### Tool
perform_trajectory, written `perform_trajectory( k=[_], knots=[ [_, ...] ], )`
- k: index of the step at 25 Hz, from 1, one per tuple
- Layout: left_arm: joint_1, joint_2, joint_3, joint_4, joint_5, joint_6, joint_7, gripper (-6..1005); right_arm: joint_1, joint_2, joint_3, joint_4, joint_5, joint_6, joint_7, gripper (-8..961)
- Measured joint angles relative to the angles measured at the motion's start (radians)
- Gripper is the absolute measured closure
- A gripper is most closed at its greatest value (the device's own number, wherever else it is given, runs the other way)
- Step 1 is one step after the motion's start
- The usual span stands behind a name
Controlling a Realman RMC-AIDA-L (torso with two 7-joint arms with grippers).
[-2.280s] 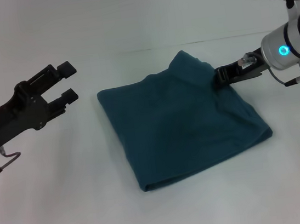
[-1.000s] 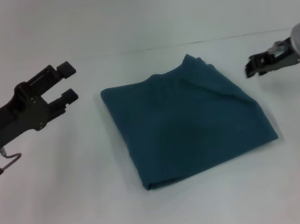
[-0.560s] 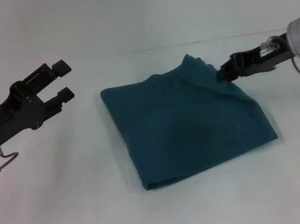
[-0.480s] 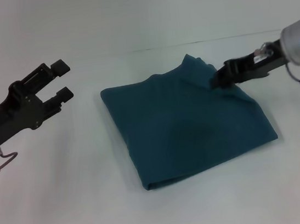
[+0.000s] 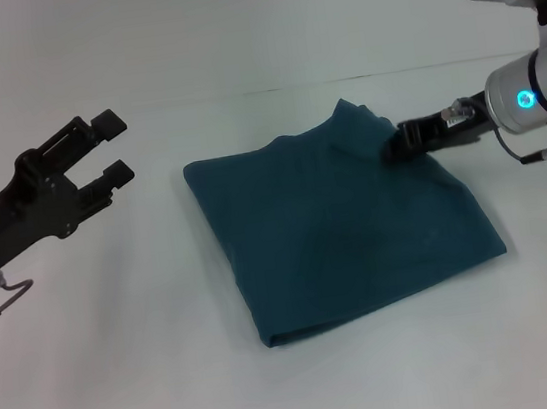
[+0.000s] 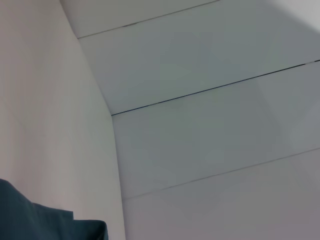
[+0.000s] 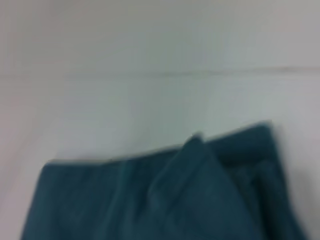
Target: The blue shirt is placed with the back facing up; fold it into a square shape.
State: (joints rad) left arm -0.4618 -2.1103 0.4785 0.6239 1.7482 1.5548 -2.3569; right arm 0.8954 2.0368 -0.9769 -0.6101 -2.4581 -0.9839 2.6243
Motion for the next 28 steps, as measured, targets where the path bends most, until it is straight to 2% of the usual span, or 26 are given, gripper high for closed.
perform_trajectory(
  k=[5,8,11,14,16,19,28],
  knots=[
    [-0.002,0.000,0.000,-0.006,-0.002,-0.001,0.001,153,-0.010,0.005,-0.008,0.001,0.001,0.193,0.011,670],
    [-0.001,0.000,-0.001,-0.006,-0.007,-0.001,0.001,153,-0.013,0.000,0.004,-0.008,0.010,0.231,0.032,670],
    [0.000,0.000,-0.002,-0.006,-0.012,0.000,0.001,153,-0.016,-0.012,0.023,-0.037,0.051,0.147,0.027,671],
    [0.001,-0.001,-0.002,-0.006,-0.013,0.000,0.002,153,-0.016,-0.019,0.031,-0.044,0.130,-0.025,-0.020,671],
    [0.001,0.000,-0.002,-0.006,-0.013,-0.004,0.003,153,-0.015,-0.016,0.031,-0.041,0.157,-0.090,-0.039,671],
    [0.002,0.000,-0.001,-0.006,-0.014,-0.005,0.003,153,-0.014,-0.004,0.024,-0.034,0.164,-0.106,-0.047,672],
    [0.001,-0.001,-0.001,-0.006,-0.022,-0.008,0.004,152,0.016,0.023,-0.071,0.103,0.115,0.137,-0.075,668]
  ],
)
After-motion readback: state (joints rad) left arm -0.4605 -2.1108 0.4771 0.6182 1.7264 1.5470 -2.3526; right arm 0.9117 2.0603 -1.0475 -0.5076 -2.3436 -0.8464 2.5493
